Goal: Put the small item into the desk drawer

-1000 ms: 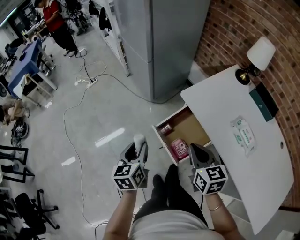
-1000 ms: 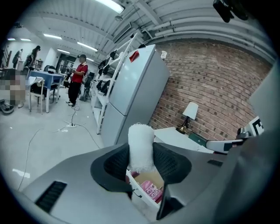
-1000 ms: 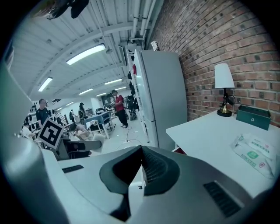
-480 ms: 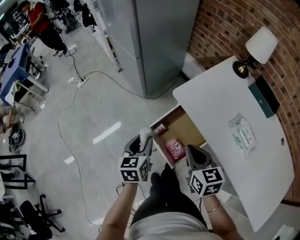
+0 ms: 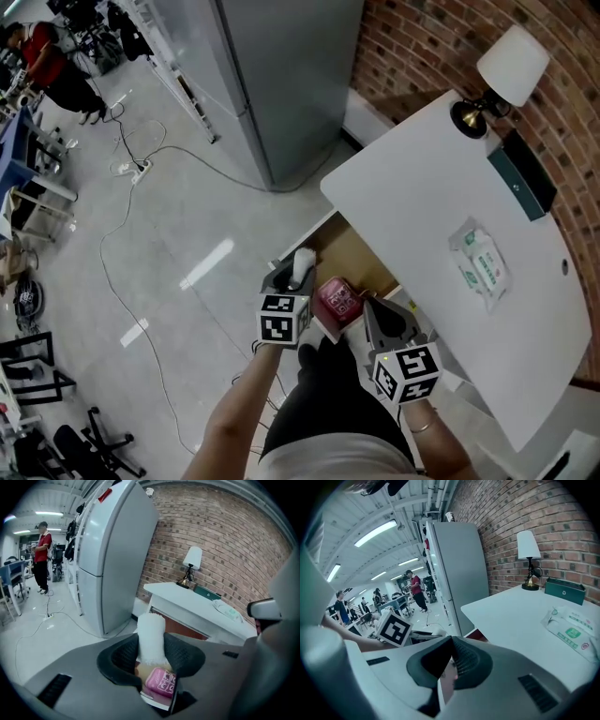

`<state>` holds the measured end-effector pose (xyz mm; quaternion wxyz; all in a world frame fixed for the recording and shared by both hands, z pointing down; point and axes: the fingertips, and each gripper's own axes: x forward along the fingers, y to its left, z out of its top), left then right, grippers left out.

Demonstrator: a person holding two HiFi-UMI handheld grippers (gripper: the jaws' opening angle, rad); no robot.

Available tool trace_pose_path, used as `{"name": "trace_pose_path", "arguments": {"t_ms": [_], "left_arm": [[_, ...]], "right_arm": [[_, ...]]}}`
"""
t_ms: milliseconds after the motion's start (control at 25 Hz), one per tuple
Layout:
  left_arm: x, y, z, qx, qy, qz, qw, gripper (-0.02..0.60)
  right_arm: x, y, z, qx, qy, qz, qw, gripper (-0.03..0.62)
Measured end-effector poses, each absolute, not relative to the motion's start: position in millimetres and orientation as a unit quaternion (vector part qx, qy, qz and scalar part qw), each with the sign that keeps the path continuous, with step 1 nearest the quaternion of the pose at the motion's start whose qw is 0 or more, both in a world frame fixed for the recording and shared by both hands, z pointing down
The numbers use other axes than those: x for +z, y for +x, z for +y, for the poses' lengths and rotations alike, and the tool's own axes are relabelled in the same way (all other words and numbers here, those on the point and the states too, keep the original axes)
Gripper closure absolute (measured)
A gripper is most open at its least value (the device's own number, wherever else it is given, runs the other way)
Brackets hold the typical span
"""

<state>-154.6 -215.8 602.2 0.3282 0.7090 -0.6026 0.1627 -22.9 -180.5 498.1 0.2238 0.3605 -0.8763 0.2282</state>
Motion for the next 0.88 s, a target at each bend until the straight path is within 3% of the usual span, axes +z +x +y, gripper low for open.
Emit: {"name": "trace_pose_path", "arguments": {"t_ms": [880], "left_arm": [[762.2, -80.1, -292.9, 0.312, 0.716, -0.521, 0.343, 0.397]], "right_arm": [[566.3, 25.1, -192.0, 0.268, 0.390, -0.843, 0.257, 0.586]]}}
